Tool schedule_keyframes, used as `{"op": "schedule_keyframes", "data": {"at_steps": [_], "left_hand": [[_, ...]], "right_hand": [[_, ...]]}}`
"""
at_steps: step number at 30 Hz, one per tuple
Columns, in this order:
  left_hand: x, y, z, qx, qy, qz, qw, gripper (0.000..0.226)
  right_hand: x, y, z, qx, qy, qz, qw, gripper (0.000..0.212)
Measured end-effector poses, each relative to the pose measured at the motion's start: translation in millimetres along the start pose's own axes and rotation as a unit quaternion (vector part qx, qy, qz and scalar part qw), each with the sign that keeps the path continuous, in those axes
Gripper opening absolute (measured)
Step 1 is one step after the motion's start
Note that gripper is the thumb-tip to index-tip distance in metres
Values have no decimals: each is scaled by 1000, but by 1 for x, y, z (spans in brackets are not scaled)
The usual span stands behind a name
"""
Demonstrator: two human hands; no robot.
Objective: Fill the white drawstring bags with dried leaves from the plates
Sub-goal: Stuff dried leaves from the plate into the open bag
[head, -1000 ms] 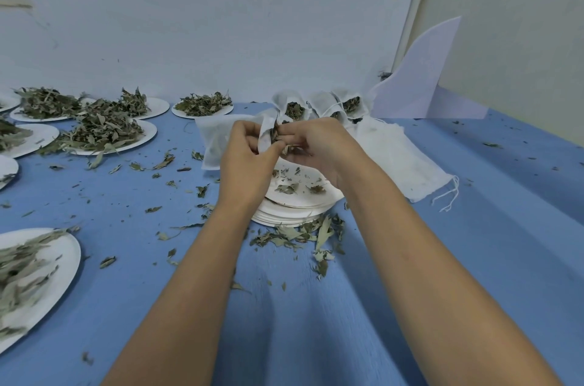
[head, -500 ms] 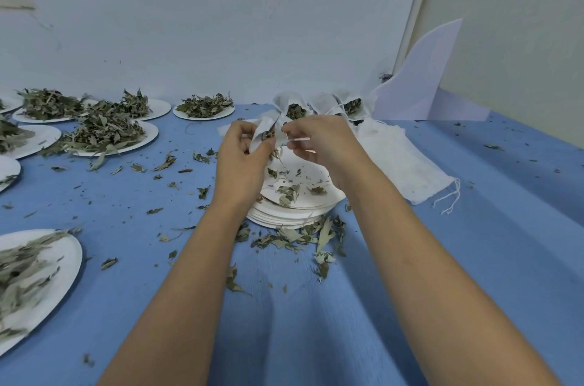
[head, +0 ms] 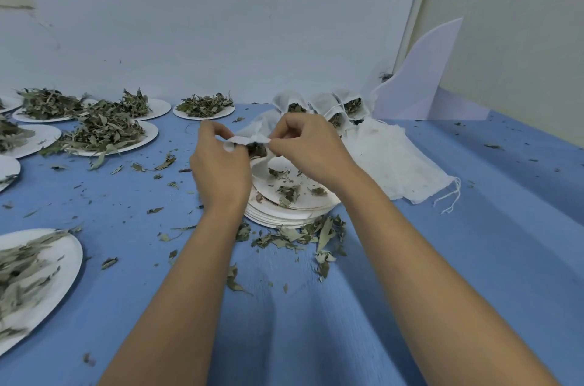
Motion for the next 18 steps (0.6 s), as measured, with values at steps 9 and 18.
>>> {"op": "schedule_keyframes", "data": {"at_steps": [9, 18], "left_hand": [[12, -5, -1, -8, 120, 137, 983, 30], [23, -1, -8, 0, 210, 211, 955, 19]], "right_hand": [[-23, 2, 6, 138, 68, -124, 980, 20], [-40, 6, -7, 247, 151, -192, 938, 32]]}}
Point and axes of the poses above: each hand's wrist, its own y-axis away from the middle knuckle, its own z-axis out of the back of the hand, x = y × z, the point moved 5 cm from there along -y, towards the middle knuckle, and after that the axes turned 13 degrees about y, right-handed, at the moved point
